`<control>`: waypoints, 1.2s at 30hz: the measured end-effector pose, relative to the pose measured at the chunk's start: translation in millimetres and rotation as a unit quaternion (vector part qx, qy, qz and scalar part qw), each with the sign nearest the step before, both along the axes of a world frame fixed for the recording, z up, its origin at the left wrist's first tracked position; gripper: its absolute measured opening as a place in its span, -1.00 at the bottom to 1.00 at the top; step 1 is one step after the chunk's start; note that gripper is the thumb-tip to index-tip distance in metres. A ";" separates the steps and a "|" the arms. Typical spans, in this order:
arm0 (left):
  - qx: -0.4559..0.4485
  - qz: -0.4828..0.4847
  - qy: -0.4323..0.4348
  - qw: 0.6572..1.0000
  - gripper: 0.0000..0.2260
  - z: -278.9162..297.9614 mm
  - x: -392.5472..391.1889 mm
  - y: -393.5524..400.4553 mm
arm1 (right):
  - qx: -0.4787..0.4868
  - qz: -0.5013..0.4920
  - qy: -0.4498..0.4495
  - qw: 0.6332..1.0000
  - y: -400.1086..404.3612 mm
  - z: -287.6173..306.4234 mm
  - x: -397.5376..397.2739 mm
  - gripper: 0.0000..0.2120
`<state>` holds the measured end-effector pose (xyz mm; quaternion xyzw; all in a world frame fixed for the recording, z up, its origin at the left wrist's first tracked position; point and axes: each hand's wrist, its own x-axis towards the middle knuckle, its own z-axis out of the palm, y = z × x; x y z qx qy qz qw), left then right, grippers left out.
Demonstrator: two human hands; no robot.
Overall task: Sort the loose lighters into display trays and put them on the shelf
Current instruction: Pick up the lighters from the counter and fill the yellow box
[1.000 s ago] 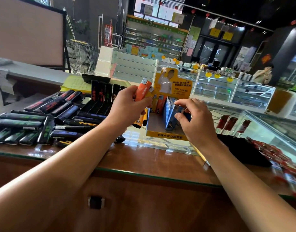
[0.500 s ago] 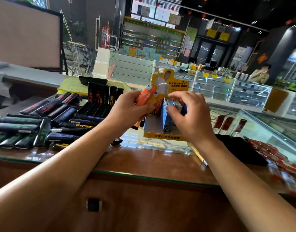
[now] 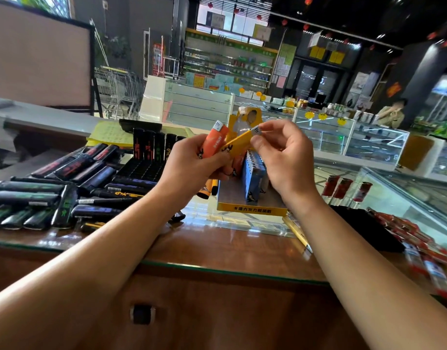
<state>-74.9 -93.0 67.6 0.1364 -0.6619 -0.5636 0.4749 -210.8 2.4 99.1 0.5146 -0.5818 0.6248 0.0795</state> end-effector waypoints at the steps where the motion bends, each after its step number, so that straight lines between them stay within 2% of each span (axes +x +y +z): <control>1: -0.004 0.003 0.001 1.000 -0.90 -0.1 -0.2 0.4 | 0.000 -0.001 -0.003 1.000 -0.6 -1.0 0.0 -0.82; 6: 0.009 0.060 0.014 0.998 -0.94 0.2 1.3 -2.1 | 0.003 -0.029 0.002 1.000 -1.8 2.2 -7.3 -0.79; 11: 0.055 0.074 0.001 0.996 -0.89 -0.5 -0.3 -8.8 | 0.076 -0.113 0.131 0.982 -16.0 4.8 -14.0 -0.84; 15: 0.105 0.053 0.013 0.993 -0.79 2.3 -1.9 -9.8 | 0.151 -0.181 0.245 0.941 -32.3 0.7 -9.9 -0.82; 20: 0.114 0.048 0.025 0.992 -0.81 4.4 0.4 -9.1 | 0.158 -0.267 0.356 0.882 -51.1 -14.8 0.7 -0.84; 26: 0.117 0.052 0.032 0.991 -0.80 4.9 2.1 -9.5 | 0.150 -0.352 0.422 0.822 -58.1 -25.5 3.5 -0.84; 31: 0.106 0.058 0.026 0.992 -0.78 3.9 1.7 -11.0 | 0.169 -0.373 0.430 0.805 -57.4 -26.6 3.6 -0.89; 34: 0.104 0.056 0.025 0.993 -0.79 3.4 2.2 -11.4 | 0.173 -0.337 0.462 0.802 -55.6 -28.8 -0.7 -0.91; 36: 0.103 0.057 0.025 0.993 -0.79 3.4 2.4 -11.9 | 0.213 -0.302 0.472 0.801 -50.7 -27.5 -1.5 -0.83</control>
